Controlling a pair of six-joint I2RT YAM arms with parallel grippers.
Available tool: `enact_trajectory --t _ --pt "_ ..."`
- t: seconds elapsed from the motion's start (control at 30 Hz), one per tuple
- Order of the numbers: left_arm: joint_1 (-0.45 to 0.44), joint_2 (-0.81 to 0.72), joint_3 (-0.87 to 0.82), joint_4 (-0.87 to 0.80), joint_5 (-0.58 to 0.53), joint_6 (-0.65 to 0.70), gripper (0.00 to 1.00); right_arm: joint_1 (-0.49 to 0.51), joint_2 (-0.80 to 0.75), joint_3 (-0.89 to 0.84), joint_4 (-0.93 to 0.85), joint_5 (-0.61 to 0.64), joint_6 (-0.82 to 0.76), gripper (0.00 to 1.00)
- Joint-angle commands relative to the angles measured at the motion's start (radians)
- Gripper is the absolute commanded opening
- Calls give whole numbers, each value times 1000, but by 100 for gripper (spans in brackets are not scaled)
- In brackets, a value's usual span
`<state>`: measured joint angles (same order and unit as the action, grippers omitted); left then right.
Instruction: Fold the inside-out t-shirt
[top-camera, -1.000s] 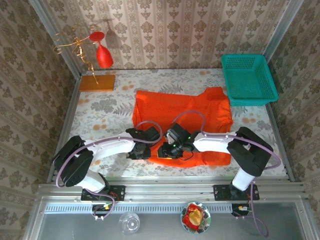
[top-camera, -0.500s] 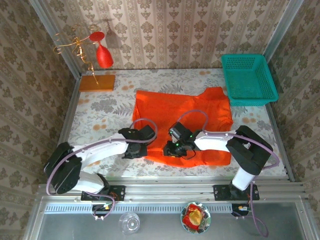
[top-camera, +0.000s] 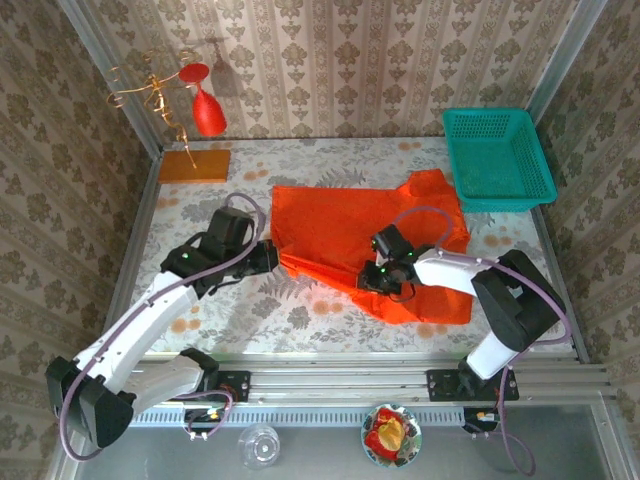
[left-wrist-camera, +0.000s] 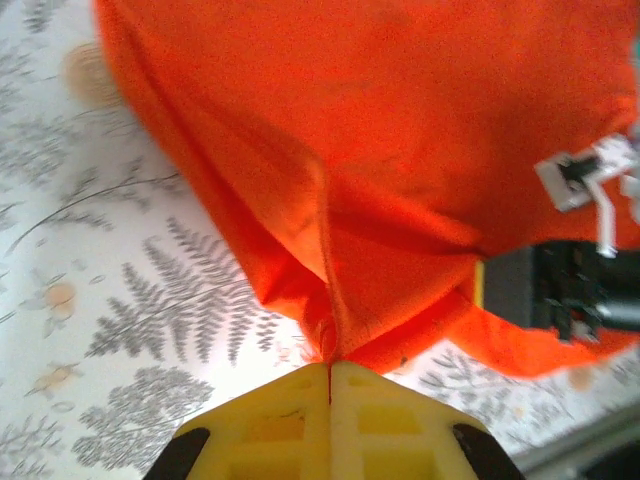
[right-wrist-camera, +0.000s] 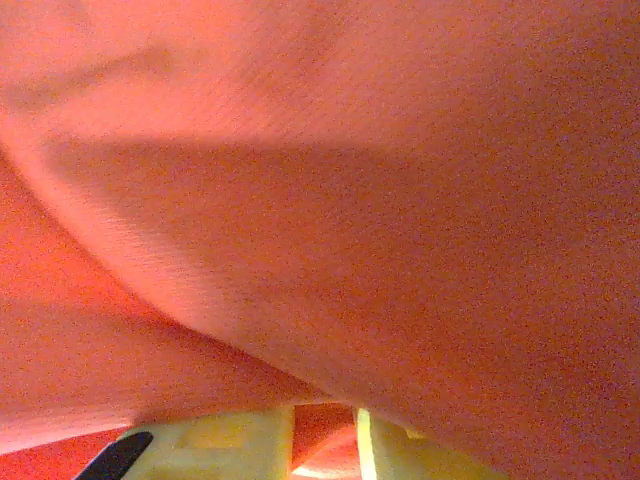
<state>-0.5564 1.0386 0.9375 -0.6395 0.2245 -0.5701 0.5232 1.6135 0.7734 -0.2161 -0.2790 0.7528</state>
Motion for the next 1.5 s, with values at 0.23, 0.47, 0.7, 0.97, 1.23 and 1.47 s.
enact_trajectory --t 0.23,0.47,0.7,0.97,1.23,1.47 --pt "155 -3 83 80 247 168 0 -54 -190 51 -231 102 -72 29" --pt "363 121 123 -132 -92 183 0 -92 -404 70 -462 246 -117 40" --pt "492 226 55 -95 -80 208 0 -123 -556 -21 -683 372 -56 48" --pt "533 235 20 -68 -43 219 0 -39 -650 -227 -581 184 84 56" --pt "533 216 19 -58 -5 202 0 -38 -583 -250 -402 125 109 18" --pt "536 230 35 -55 -15 213 0 -111 -479 22 -393 139 11 0"
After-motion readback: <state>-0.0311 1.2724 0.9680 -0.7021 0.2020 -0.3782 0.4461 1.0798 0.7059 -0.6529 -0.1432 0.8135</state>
